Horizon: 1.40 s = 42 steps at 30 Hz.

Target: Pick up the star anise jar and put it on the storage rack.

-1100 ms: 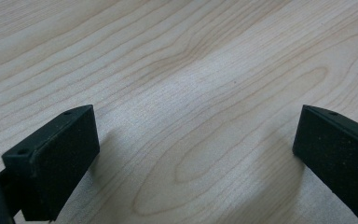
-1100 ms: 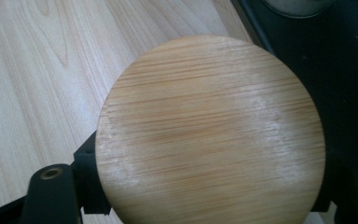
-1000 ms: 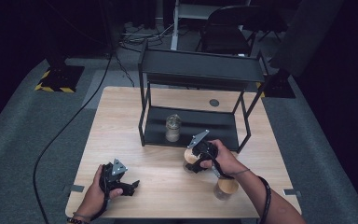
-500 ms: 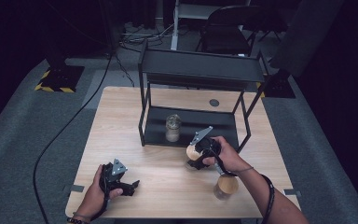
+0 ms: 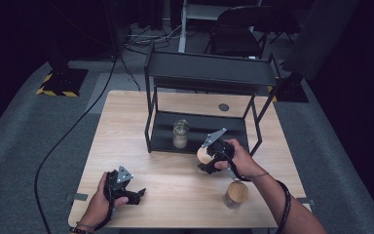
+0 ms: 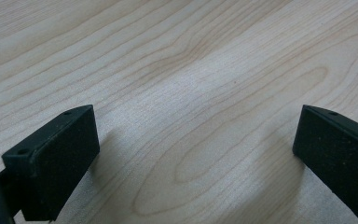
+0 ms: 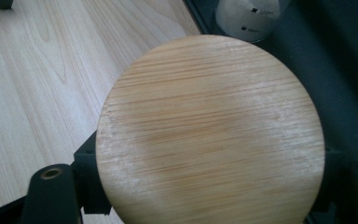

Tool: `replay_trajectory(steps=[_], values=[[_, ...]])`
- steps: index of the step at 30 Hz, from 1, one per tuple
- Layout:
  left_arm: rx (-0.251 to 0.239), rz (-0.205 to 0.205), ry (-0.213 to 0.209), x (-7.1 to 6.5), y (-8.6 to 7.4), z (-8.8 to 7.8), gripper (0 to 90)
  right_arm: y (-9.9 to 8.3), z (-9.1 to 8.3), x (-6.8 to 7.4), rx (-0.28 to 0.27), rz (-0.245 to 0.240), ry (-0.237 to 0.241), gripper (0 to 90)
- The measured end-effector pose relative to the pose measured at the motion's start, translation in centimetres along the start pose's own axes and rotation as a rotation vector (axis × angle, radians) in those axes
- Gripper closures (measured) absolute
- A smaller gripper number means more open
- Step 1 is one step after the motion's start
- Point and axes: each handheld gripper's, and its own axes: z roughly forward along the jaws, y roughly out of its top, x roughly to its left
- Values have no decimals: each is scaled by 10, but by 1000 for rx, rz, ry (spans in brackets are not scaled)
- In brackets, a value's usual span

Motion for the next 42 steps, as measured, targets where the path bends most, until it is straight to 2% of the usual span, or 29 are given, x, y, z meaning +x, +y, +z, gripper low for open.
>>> replay_trajectory(steps=[19,42], values=[[0,0,0,0,0,0,0,12,-14,-8,-14,3,-33,248],[0,0,0,0,0,0,0,21,-21,-19,-26,23,-50,248]])
